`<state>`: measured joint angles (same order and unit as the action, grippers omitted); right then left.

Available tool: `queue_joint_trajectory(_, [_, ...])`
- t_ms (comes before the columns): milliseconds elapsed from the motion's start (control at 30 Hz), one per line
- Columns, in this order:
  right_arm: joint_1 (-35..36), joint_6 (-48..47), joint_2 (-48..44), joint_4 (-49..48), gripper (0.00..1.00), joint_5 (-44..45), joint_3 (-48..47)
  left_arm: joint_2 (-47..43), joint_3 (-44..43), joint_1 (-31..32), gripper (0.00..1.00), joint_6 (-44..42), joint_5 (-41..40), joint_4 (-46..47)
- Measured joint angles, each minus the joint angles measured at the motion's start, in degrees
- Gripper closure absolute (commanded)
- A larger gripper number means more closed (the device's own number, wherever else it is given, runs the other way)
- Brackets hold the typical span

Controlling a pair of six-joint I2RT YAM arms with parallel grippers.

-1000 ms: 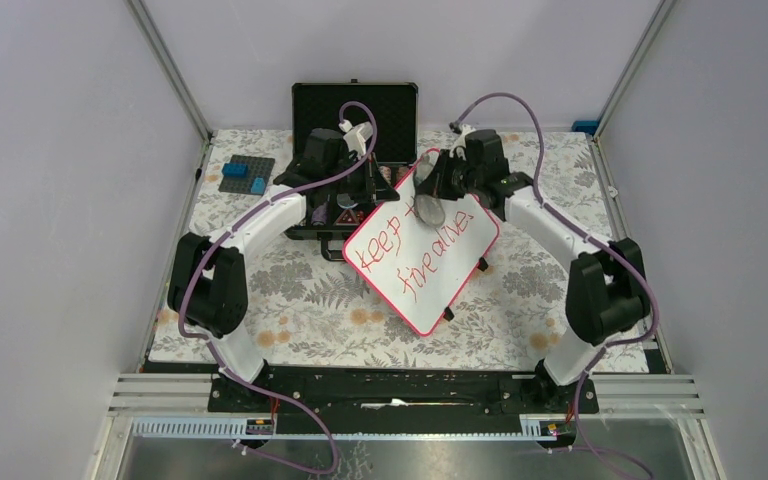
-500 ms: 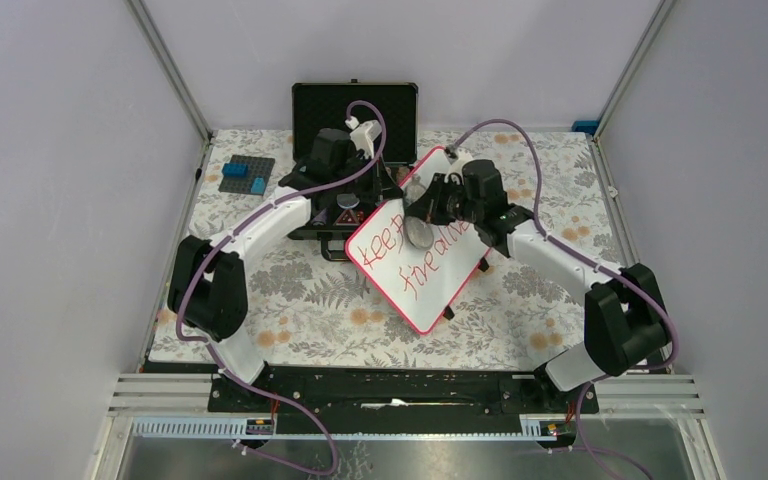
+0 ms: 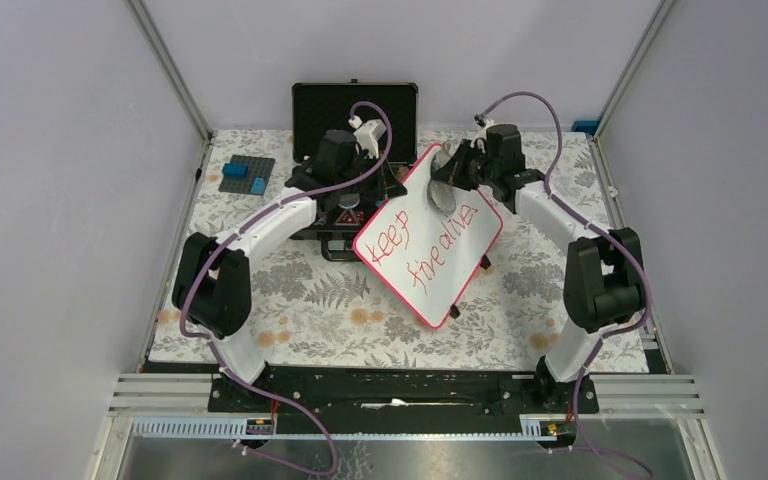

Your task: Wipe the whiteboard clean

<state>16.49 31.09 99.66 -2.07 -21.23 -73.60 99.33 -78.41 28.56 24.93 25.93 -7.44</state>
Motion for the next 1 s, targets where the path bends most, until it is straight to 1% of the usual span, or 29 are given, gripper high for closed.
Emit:
queue_joint_trajectory(133, [0.13,-0.24,1.90,0.92,1.00,-2.21,-1.86,0.28,-0.26,0.00,1.00,0.31,-0.59,-0.85])
queue_joint_trajectory(233, [1.95,-0.98,1.16,-0.07,1.00,0.85,-0.79,0.26,-0.28,0.00,1.00,0.46,-0.90,-1.79])
queue_joint_trajectory(367, [6.86,-0.22,-3.93,-5.97,1.00,7.15,6.10,0.26,-0.63,0.00,1.00,0.72,-0.92,-2.69])
queue_joint_trajectory(500, [12.09,3.87,-10.29,-12.96,1.00,7.08,15.32,0.15,-0.76,0.00,1.00,0.81,-0.46,-3.15])
queue_joint_trajectory(567, [12.85,4.57,-11.58,-14.16,1.00,7.23,17.05,0.09,-0.76,0.00,1.00,0.81,-0.17,-3.21])
queue_joint_trajectory(700, [11.89,5.07,-11.56,-13.73,1.00,6.47,16.76,0.11,-0.98,0.07,1.00,0.76,-0.09,-3.13])
queue_joint_trajectory(767, [10.32,5.53,-11.04,-13.35,1.00,4.31,16.15,0.13,-1.07,0.15,1.00,0.70,-0.15,-2.95])
queue_joint_trajectory(1000, [1.51,6.14,-2.93,-12.55,1.00,-5.70,9.38,0.96,-1.53,0.26,1.00,0.11,-1.03,-2.23])
